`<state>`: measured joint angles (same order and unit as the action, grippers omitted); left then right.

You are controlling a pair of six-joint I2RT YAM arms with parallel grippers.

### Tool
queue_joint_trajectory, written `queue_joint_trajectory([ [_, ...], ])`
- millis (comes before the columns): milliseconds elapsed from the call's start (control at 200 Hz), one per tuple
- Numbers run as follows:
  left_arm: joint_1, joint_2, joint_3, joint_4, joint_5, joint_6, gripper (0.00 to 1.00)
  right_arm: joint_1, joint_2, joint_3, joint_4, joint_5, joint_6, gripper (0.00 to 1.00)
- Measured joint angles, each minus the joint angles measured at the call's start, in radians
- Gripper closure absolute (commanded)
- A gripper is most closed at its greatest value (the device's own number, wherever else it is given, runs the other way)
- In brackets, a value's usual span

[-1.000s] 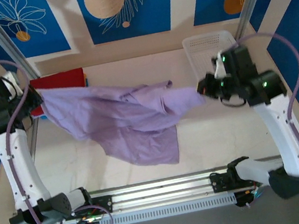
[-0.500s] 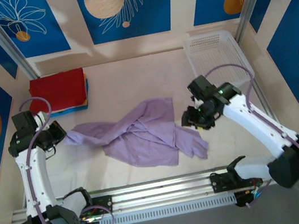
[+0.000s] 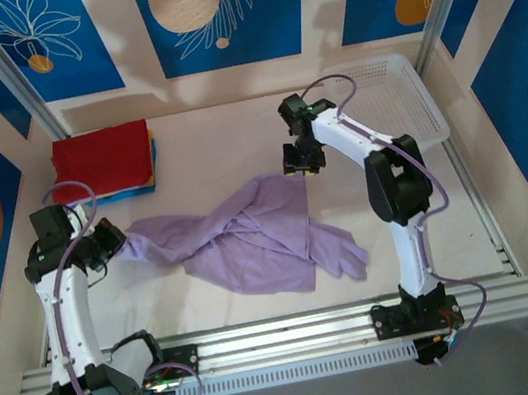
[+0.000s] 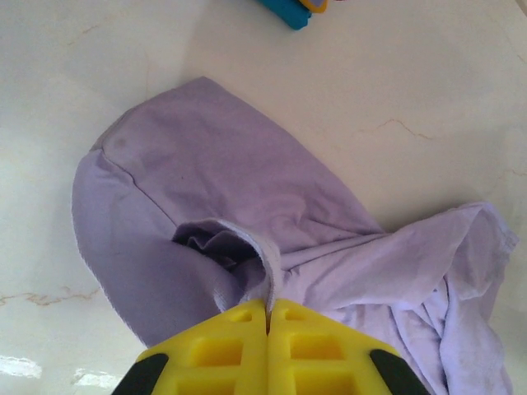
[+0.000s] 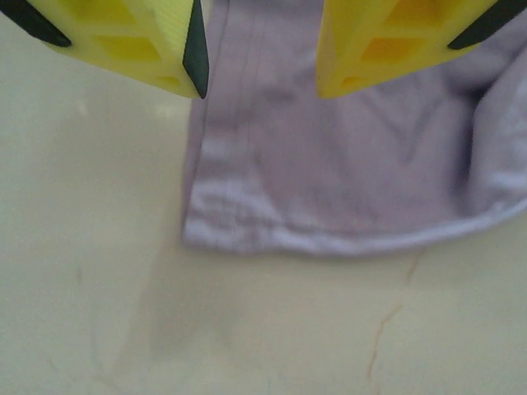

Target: Fold and stack the t-shirts

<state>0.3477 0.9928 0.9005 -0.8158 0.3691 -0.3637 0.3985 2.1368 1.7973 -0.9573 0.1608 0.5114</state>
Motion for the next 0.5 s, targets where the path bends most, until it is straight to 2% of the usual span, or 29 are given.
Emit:
queue_joint_trajectory([
  [135, 0.000, -0.002, -0.007, 0.009, 0.009, -0.005, 1.00, -0.006, 0.092, 0.063, 0.000, 0.043, -0.030, 0.61],
  [340, 0.000, -0.002, -0.008, 0.016, 0.020, -0.012, 1.00, -0.024, 0.145, 0.076, 0.001, 0.066, -0.040, 0.65],
  [500, 0.000, -0.002, -0.008, 0.016, 0.024, -0.014, 1.00, -0.036, 0.170, 0.093, 0.003, 0.060, -0.056, 0.82],
])
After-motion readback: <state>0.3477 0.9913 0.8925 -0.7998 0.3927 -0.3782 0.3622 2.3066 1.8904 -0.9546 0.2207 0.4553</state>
